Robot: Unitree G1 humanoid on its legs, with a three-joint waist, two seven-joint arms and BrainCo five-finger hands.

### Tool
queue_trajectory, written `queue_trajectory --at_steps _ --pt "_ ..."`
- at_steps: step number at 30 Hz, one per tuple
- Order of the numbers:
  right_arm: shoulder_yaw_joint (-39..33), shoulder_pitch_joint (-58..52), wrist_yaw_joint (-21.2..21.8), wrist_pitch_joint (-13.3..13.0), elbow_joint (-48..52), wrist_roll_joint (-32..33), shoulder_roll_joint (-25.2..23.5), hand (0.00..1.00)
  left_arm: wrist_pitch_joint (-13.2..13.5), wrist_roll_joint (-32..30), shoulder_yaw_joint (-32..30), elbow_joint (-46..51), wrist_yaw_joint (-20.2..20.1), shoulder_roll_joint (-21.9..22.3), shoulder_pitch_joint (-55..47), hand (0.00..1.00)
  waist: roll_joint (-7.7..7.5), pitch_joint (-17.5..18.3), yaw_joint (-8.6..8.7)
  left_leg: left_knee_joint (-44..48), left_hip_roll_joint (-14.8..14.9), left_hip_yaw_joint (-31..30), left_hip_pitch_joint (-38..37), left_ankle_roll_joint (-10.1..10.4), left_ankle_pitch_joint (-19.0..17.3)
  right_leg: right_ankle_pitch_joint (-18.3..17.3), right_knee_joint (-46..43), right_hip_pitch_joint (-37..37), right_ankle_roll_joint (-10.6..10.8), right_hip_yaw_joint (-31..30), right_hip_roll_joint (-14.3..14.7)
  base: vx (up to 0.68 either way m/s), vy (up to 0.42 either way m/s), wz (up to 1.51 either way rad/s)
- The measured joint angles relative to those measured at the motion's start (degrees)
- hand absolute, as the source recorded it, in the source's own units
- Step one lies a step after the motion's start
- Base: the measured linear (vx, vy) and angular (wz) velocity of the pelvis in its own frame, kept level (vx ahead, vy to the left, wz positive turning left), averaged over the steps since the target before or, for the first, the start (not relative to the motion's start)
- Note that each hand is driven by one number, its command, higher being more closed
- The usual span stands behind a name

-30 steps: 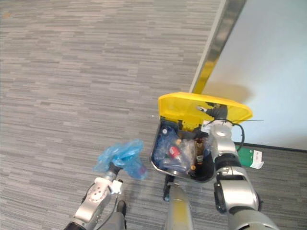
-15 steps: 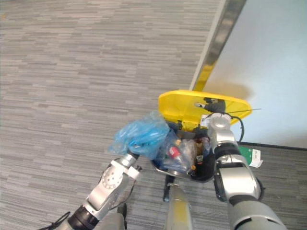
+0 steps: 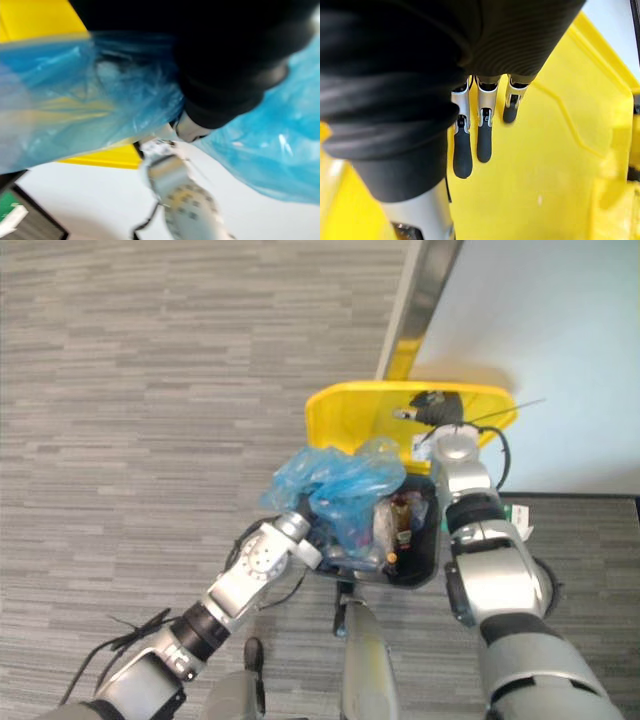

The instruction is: Gather rubbish on tea table into small bin, then transfer packed bag to large trash can.

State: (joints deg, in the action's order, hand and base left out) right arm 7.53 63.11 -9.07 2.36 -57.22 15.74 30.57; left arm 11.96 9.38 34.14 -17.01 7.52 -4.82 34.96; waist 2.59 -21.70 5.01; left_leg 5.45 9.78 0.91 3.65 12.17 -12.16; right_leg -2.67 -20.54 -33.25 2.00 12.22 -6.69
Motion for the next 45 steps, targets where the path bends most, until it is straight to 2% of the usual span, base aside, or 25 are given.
queue_trajectory --at_steps 4,9,15,21,24,27,28,30,33,36,39,45 --pt "1.2 3.7 0.1 0.0 0.6 0.1 0.2 0.00 -0.7 -0.9 0.2 -7.0 -0.1 0.2 5.6 1.00 -0.33 -2.7 1.46 1.1 -0.5 1.4 0.5 0.2 -0.7 0.4 0.0 -1.0 0.1 -1.5 0.0 0.01 0.020 -0.15" --pt "2.5 3.7 0.3 -0.1 10.8 0.6 1.0 0.00 -2.2 -2.0 0.9 -16.6 -0.2 1.6 13.0 1.00 -0.64 -5.3 2.75 4.2 -0.1 3.4 3.5 0.8 -2.5 0.7 -0.2 -3.8 -0.1 -2.9 0.9 0.01 0.009 -0.16" --pt "5.1 3.8 0.4 -1.0 21.4 2.5 0.9 0.00 -3.4 -6.8 1.2 -23.0 -1.7 3.5 18.4 1.00 -0.53 -5.6 4.36 11.1 1.3 7.3 10.0 2.0 -5.7 0.8 -1.7 -9.5 -0.2 -4.1 1.8 0.04 -0.009 -0.21" --pt "8.2 5.4 0.0 -3.3 25.5 2.9 0.3 0.00 -3.9 -11.8 -1.9 -26.9 -1.6 5.8 18.6 1.00 -0.64 -6.1 4.42 17.5 2.8 10.7 14.8 2.1 -8.3 1.6 -2.5 -12.9 -1.0 -4.3 1.6 -0.01 -0.008 -0.14" --pt "9.0 5.9 -0.1 -4.3 28.0 2.9 -1.1 0.00 -5.0 -18.2 -4.8 -30.1 -1.2 6.7 18.6 1.00 -0.64 -6.1 4.49 18.6 3.1 11.1 16.7 2.5 -8.5 2.1 -2.2 -14.5 -1.1 -4.3 1.5 0.00 -0.003 -0.02" --pt "9.8 6.0 -0.4 -4.7 31.2 2.9 -2.4 0.00 -8.1 -28.2 -8.9 -33.1 -0.2 7.7 18.7 1.00 -0.90 -6.3 4.48 21.1 3.8 11.2 19.0 2.7 -8.9 2.5 -2.6 -15.9 -1.6 -4.0 1.5 0.01 -0.026 0.00" --pt "10.6 6.0 -0.6 -4.7 32.0 2.8 -2.6 0.00 -9.2 -31.9 -10.0 -34.0 0.0 8.2 18.7 0.00 -1.03 -6.3 4.50 21.6 3.7 11.1 19.5 2.5 -9.0 2.5 -2.8 -16.2 -1.6 -3.9 1.3 -0.01 -0.013 0.04" --pt "11.5 6.1 -0.6 -4.7 34.5 2.7 -3.9 0.00 -11.3 -38.8 -11.8 -35.0 -0.1 8.9 18.3 0.00 -1.31 -6.6 4.48 22.6 3.6 11.0 20.9 2.3 -9.1 2.6 -3.2 -17.1 -1.6 -3.8 0.8 -0.01 -0.016 0.12" --pt "13.2 6.2 -0.5 -4.7 38.1 2.6 -4.5 0.00 -13.8 -45.9 -13.0 -35.6 -0.2 9.9 18.0 0.00 -1.55 -6.9 4.35 25.0 3.9 10.8 23.8 1.9 -9.4 2.8 -3.3 -18.6 -1.2 -3.4 0.2 -0.02 -0.014 0.14" --pt "13.2 6.3 -0.5 -5.4 40.8 2.3 -6.2 0.00 -15.0 -50.9 -12.9 -35.6 -0.5 10.7 17.1 0.00 -1.91 -8.0 4.33 25.7 3.6 10.5 24.9 1.8 -9.9 3.3 -3.5 -19.1 -1.3 -3.3 -0.6 -0.02 0.018 0.11" --pt "13.2 6.3 -0.6 -6.0 40.9 2.1 -7.0 0.00 -15.2 -53.9 -11.9 -35.6 -1.3 10.9 15.3 0.00 -1.91 -8.0 3.95 25.4 3.6 10.0 25.0 1.9 -9.9 3.4 -3.9 -19.2 -1.4 -3.0 -0.8 0.04 0.016 0.08" --pt "12.9 6.3 -0.8 -6.6 40.9 -0.1 -6.9 0.00 -15.2 -60.2 -7.4 -35.2 -2.0 10.9 15.2 0.00 -1.90 -8.0 4.22 24.7 3.0 10.0 24.7 1.6 -9.8 3.1 -4.5 -19.4 -1.2 -3.2 -1.3 0.05 0.017 0.02"
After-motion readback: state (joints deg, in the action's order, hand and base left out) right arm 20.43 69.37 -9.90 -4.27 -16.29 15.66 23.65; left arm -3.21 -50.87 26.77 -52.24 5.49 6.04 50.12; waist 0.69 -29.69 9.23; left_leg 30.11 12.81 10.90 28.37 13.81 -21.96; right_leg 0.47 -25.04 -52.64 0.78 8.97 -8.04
